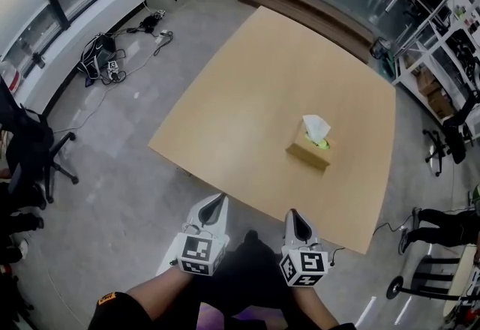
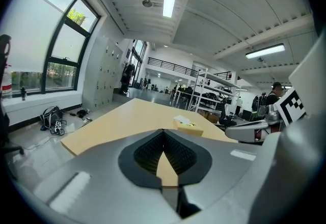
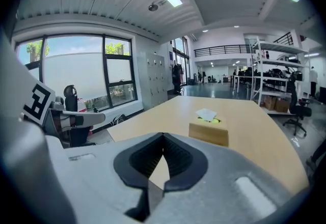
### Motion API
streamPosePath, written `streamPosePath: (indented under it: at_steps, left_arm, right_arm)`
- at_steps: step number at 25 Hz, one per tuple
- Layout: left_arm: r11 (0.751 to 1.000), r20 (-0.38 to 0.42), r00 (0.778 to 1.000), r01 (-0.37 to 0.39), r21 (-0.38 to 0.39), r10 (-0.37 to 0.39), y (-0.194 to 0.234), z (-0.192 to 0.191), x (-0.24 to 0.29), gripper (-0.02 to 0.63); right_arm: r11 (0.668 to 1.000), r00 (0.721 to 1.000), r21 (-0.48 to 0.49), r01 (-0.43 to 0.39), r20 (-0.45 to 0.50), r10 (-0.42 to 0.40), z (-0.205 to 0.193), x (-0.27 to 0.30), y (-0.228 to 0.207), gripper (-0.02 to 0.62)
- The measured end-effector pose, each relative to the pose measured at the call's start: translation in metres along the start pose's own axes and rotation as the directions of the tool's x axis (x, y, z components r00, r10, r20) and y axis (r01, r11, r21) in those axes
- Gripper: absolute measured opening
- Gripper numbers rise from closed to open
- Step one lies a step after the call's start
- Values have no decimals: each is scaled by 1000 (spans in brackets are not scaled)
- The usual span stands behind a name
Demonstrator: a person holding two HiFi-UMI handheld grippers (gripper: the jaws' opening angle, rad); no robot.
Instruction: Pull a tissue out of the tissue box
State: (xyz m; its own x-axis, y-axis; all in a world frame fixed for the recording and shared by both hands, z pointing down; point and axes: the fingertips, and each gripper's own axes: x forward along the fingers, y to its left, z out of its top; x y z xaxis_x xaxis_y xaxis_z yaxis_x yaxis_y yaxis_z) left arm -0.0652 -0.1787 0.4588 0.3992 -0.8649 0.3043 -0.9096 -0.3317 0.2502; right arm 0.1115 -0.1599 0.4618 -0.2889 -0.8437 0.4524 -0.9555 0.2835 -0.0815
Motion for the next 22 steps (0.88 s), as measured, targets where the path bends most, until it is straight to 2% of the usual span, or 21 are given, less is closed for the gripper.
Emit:
streamPosePath:
  at_steps: [8, 15, 21, 22]
  left_arm:
    - [999, 6, 999, -51, 2, 51, 7, 14, 41, 18]
    - [995, 11, 995, -102, -2, 102, 5, 44, 86, 18]
    - [996, 9, 996, -87, 28, 87, -6, 47, 128, 18]
    - [996, 1, 996, -89, 23, 89, -7, 49, 133, 18]
  right_arm:
    - [998, 998, -7, -55, -16, 55, 14, 48, -26, -8]
    - [997, 997, -34, -67, -35, 65, 47, 97, -72, -8]
    - [996, 991, -74, -50, -125, 40, 59, 148, -120, -6]
    - [995, 988, -81, -50, -149, 38, 58, 158, -125, 26]
